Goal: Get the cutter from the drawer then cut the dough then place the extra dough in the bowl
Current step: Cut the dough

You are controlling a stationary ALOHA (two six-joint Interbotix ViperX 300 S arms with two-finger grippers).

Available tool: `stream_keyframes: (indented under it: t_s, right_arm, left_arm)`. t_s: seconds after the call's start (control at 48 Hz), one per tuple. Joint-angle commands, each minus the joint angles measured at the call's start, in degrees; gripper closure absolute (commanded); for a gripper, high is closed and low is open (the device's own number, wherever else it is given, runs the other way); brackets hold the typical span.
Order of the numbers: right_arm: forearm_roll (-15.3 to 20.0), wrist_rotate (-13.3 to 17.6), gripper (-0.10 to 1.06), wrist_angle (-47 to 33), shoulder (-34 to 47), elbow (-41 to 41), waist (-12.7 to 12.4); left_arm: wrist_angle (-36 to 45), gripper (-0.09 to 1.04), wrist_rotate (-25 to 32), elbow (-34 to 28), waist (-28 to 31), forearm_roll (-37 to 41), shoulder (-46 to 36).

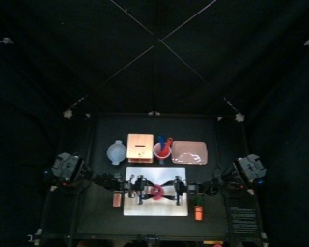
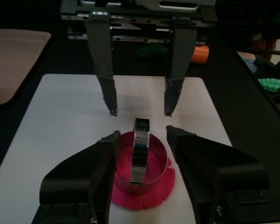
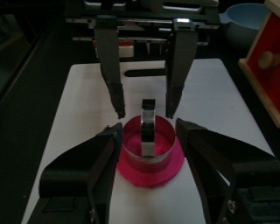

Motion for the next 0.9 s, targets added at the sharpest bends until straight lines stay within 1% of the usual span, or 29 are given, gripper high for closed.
stream_keyframes:
  t_s: [0.021, 0.25, 0.458, 0.583, 0.667, 0.771, 0.896]
  right_arm:
    - [-0.53, 0.26, 0.11, 0.18, -0.79, -1.23, -0.88]
    - [-1.76, -0.09, 0.11, 4.83, 0.79, -3.43, -2.29]
    - [-1.49, 0.53, 0.11, 8.35, 0.88, -4.83, -2.99]
    - [0.26, 0.70, 0.11, 9.93, 0.97, -6.15, -3.43]
    - [1.14, -0.09, 0.11, 13.18, 0.70, -6.94, -3.78]
    - [0.26, -0.09, 0.11, 16.70, 0.44, -8.00, -4.31]
    - [-0.88, 0.26, 0.11, 18.46, 0.44, -8.88, -4.66]
  left_arm:
    - [0.00, 0.12, 0.00, -0.88, 0.18, 0.00, -0.53]
    - [0.44, 0.12, 0.00, 1.67, 0.18, -1.23, -0.97]
    - [0.44, 0.12, 0.00, 2.99, 0.18, -2.29, -2.46]
    - [0.00, 0.12, 0.00, 2.90, 0.18, -2.29, -2.46]
    - [0.00, 0.12, 0.09, 2.81, 0.18, -2.20, -2.46]
    - [0.00, 0.12, 0.53, 2.72, 0.18, -2.11, -2.55]
    - [0.00, 0.12, 1.14, 2.46, 0.18, -2.20, -2.55]
